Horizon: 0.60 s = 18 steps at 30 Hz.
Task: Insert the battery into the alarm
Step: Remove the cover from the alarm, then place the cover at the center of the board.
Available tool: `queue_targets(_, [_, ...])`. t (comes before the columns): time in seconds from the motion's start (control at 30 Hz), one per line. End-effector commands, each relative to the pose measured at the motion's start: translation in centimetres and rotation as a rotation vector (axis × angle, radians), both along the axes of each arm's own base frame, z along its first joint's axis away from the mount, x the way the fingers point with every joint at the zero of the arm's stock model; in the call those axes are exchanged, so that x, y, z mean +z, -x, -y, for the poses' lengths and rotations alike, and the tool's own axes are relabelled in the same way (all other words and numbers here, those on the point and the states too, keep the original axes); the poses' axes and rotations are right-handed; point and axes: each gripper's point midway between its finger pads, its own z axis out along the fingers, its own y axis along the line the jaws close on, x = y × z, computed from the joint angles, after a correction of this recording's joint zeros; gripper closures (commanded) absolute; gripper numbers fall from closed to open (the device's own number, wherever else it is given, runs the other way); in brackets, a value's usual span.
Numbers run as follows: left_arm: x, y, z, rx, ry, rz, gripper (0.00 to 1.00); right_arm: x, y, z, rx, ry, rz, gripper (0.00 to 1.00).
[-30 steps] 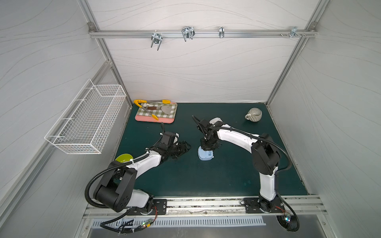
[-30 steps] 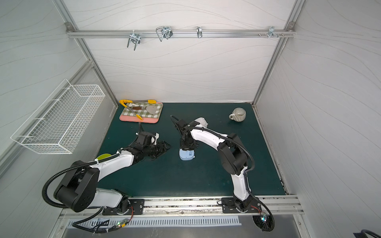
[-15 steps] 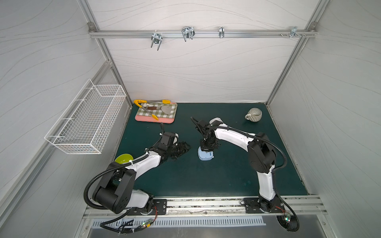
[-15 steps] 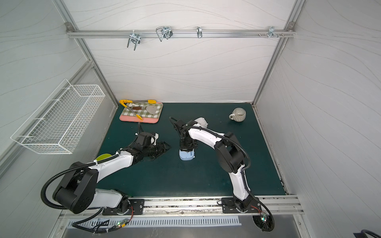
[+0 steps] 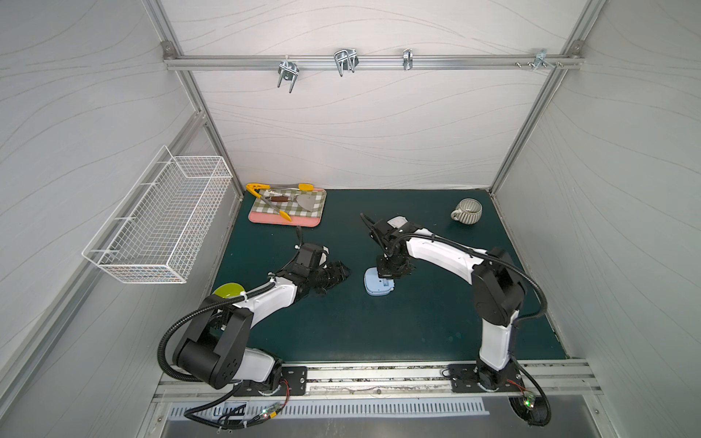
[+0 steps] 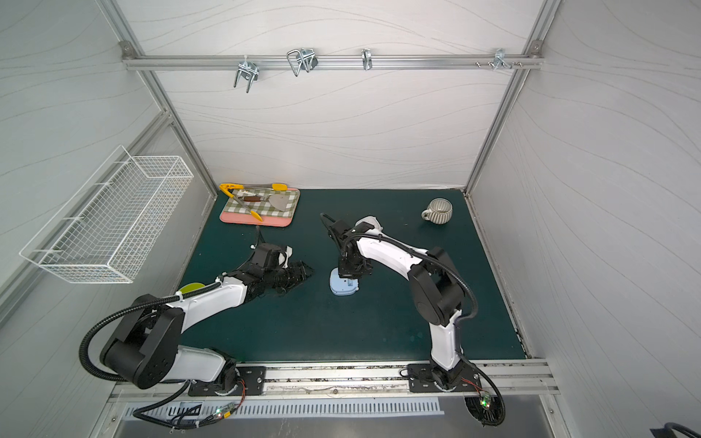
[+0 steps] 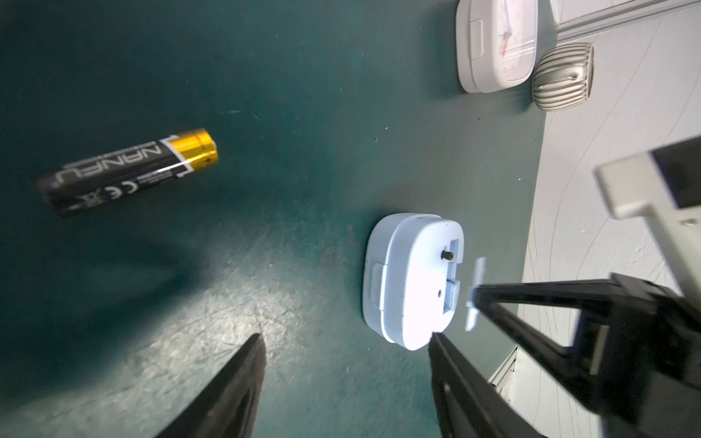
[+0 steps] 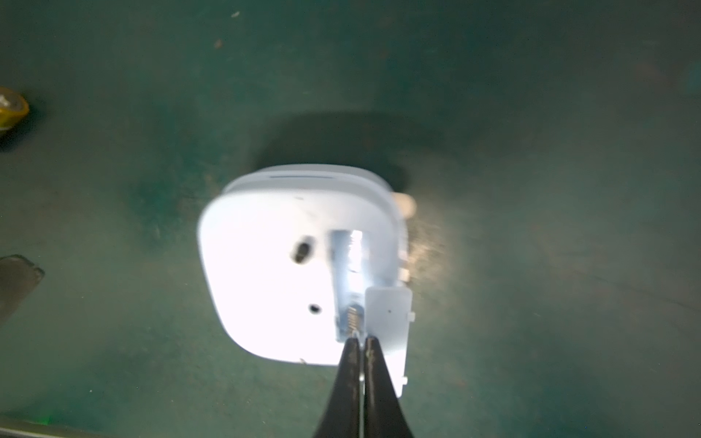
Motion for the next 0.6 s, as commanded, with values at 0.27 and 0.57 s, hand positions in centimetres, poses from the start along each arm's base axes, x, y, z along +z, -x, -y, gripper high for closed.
queue_targets(0.27, [2.6, -3.8, -0.7, 0.039, -0.11, 0.091, 0.26, -3.4, -5.3, 11.6, -0.295, -0.007, 0.006, 0.96])
queue_targets(0.57, [3.5, -6.4, -5.3, 0.004, -0.496, 0.155, 0.17, -6.7, -6.1, 13.7, -0.321, 0.003, -0.031, 0.74])
